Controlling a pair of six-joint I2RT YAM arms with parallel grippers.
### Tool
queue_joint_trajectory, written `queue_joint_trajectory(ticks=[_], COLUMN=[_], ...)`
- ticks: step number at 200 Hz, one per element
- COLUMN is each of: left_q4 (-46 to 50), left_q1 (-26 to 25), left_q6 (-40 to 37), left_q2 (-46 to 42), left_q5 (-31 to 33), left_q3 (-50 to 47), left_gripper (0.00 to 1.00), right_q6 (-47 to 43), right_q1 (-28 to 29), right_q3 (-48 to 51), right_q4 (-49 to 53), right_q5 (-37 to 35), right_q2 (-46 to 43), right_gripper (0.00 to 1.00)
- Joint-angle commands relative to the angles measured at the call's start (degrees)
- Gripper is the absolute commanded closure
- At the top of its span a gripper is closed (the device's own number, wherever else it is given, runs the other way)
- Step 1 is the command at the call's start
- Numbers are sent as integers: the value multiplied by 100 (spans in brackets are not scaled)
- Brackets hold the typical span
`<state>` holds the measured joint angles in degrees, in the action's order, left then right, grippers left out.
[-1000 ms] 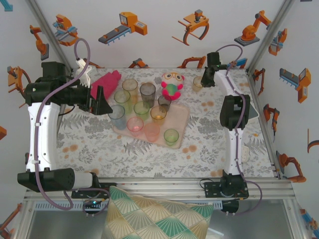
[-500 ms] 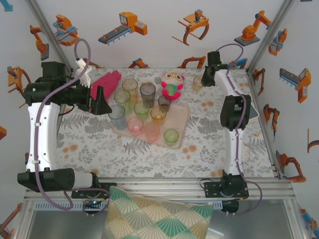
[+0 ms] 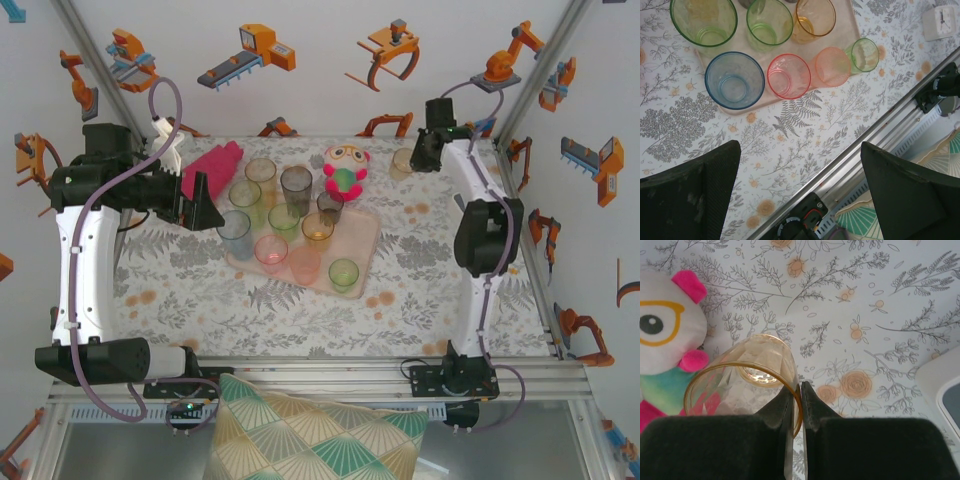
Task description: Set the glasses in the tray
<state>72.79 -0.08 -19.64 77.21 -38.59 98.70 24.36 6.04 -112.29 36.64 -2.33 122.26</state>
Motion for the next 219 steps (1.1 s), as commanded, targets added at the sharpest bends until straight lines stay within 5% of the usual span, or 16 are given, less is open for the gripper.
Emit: queue_joint_trajectory(ticks=[1, 99, 219], left_q4=[-62, -187, -229], left_q1=[-36, -70, -82], left_q6=[91, 272, 312], left_q2=[-39, -215, -255], left_q5=[-57, -103, -154], left_q3=[181, 112, 38], left_gripper=[3, 3, 3], right_q6=[-74, 55, 442], right_q1=[111, 1302, 2624], right_q3=[343, 2603, 3666], right_q4=[-87, -189, -98], right_q5=[66, -348, -975], right_q2=[-622, -2611, -2933], right_gripper=[91, 91, 90])
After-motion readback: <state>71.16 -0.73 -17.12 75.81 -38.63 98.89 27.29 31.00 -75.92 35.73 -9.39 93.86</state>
